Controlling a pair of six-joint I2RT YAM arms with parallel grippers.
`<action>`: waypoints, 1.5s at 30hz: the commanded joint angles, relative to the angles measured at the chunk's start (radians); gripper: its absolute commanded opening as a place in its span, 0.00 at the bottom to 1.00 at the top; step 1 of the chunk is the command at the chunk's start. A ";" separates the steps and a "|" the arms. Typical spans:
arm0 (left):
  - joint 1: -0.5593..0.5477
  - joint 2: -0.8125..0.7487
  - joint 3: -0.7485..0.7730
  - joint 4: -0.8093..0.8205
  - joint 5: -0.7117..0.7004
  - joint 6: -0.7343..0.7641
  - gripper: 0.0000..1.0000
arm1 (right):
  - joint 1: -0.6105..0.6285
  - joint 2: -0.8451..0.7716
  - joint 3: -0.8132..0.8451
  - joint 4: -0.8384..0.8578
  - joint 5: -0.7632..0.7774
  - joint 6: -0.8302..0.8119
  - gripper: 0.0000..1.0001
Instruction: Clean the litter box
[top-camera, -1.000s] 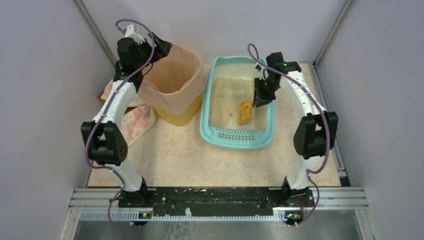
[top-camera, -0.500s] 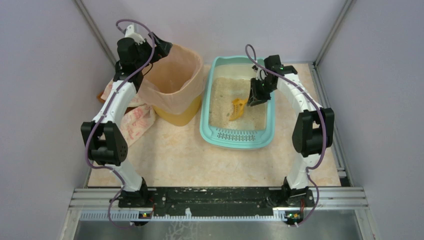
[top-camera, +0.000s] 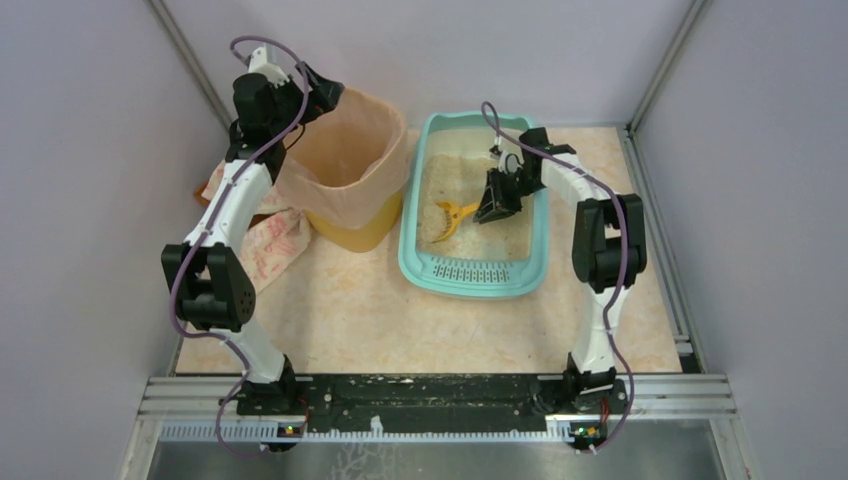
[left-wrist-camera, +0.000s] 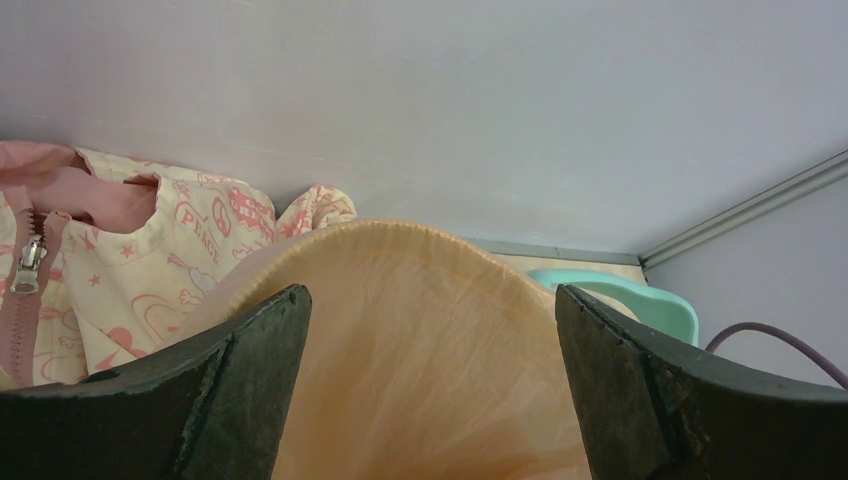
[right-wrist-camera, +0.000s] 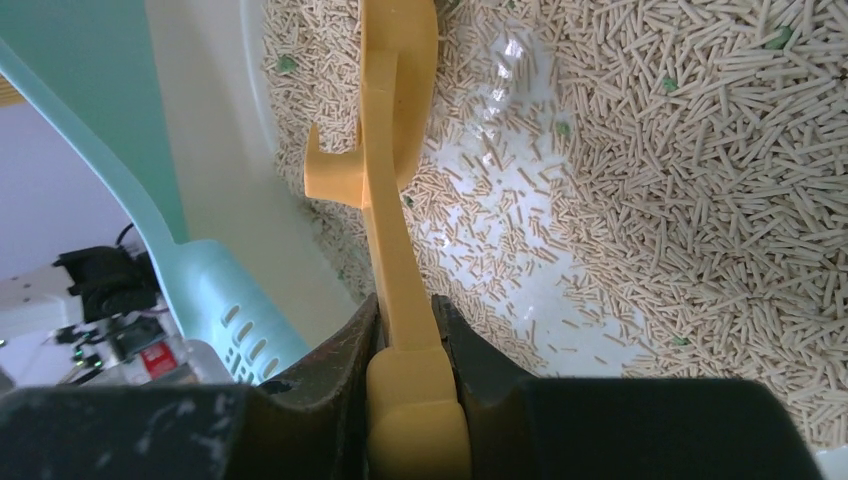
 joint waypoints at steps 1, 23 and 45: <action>0.008 -0.020 0.033 0.010 -0.007 0.024 0.97 | 0.023 0.077 0.013 -0.027 -0.048 -0.034 0.00; 0.005 -0.004 0.037 0.038 0.030 -0.016 0.97 | 0.029 -0.192 0.119 -0.114 0.232 -0.058 0.00; -0.056 0.003 0.020 0.122 0.174 0.007 0.99 | 0.044 -0.335 0.133 -0.112 0.512 -0.094 0.00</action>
